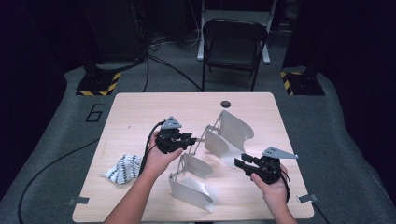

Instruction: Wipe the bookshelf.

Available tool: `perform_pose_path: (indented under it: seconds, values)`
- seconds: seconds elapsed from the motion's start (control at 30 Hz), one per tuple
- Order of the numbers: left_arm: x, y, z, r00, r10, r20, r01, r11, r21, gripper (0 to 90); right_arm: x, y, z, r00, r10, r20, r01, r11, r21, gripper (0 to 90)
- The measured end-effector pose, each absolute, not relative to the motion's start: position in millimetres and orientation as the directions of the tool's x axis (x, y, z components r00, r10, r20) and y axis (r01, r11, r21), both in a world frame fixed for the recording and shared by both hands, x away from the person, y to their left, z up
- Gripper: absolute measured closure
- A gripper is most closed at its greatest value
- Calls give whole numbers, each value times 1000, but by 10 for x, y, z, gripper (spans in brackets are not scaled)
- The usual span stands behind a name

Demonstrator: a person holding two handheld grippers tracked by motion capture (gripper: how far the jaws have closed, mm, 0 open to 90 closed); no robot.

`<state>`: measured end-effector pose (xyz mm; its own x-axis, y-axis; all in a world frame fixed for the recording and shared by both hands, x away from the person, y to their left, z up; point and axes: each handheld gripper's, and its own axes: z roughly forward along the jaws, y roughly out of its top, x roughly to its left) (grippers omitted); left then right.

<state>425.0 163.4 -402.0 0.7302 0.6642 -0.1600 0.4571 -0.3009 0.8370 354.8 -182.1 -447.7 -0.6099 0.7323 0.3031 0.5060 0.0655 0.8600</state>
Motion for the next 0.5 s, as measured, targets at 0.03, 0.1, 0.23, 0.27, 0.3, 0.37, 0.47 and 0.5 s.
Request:
perform_pose_path:
  seconds: [0.03, 0.1, 0.23, 0.27, 0.3, 0.37, 0.47, 0.5]
  values:
    - [4222, 1663, -4010, 721, 673, -167, 462, -287, 839, 604, 3554, -1784, -4458, -617, 725, 306, 507, 69, 859, 548]
    - [4150, 1767, -3987, 705, 690, -166, 461, -268, 846, 574, 3520, -1723, -4425, -650, 697, 304, 490, 78, 868, 548]
    - [3999, 1990, -3983, 675, 718, -169, 455, -224, 862, 524, 3339, -1601, -4428, -707, 638, 305, 479, 115, 870, 548]
    - [3969, 2021, -3986, 669, 724, -167, 457, -224, 861, 523, 3290, -1582, -4445, -715, 632, 298, 475, 126, 871, 549]
    - [3924, 2052, -3999, 661, 730, -174, 463, -215, 860, 523, 3255, -1567, -4459, -719, 628, 297, 475, 131, 870, 549]
    - [3845, 2132, -4042, 662, 732, -163, 466, -231, 854, 518, 3202, -1523, -4514, -723, 631, 282, 474, 155, 867, 551]
    - [3774, 2221, -4113, 645, 745, -169, 480, -223, 848, 517, 3222, -1436, -4563, -736, 615, 282, 473, 168, 865, 554]
    - [3764, 2245, -4127, 643, 747, -169, 483, -223, 847, 515, 3234, -1398, -4564, -743, 608, 279, 469, 177, 865, 554]
